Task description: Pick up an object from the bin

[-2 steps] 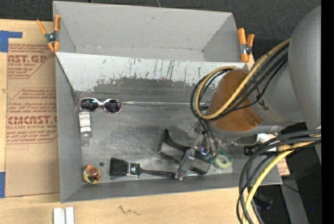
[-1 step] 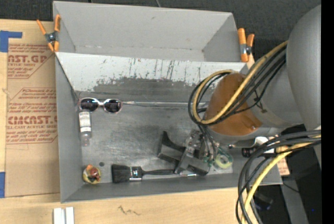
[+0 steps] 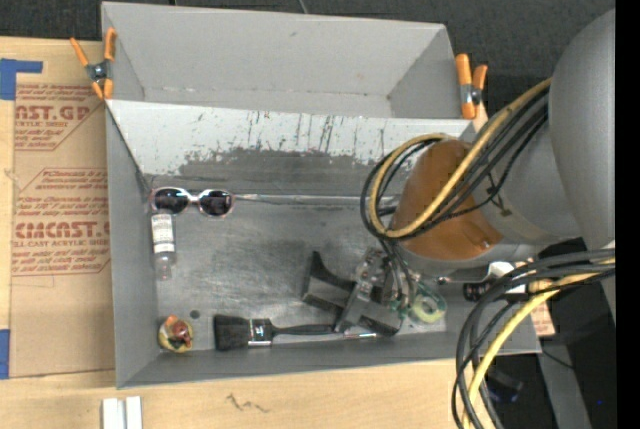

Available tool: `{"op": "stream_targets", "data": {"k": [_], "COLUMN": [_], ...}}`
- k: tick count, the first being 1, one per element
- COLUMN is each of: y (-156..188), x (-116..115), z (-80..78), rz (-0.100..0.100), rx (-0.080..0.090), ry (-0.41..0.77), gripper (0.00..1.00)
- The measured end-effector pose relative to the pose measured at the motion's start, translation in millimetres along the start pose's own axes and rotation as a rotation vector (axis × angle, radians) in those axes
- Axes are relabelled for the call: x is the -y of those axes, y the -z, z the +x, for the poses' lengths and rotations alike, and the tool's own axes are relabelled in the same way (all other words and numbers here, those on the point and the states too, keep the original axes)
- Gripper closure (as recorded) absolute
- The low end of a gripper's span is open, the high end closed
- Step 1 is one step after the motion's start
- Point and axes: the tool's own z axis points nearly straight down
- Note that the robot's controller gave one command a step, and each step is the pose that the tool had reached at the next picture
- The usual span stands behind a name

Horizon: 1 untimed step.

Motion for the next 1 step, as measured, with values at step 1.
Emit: {"op": "stream_targets", "data": {"k": [1], "y": [2.7], "x": [0.0], "z": [0.4], "rz": [0.001], "rx": [-0.004], "ry": [0.001], "gripper": [1.0]}}
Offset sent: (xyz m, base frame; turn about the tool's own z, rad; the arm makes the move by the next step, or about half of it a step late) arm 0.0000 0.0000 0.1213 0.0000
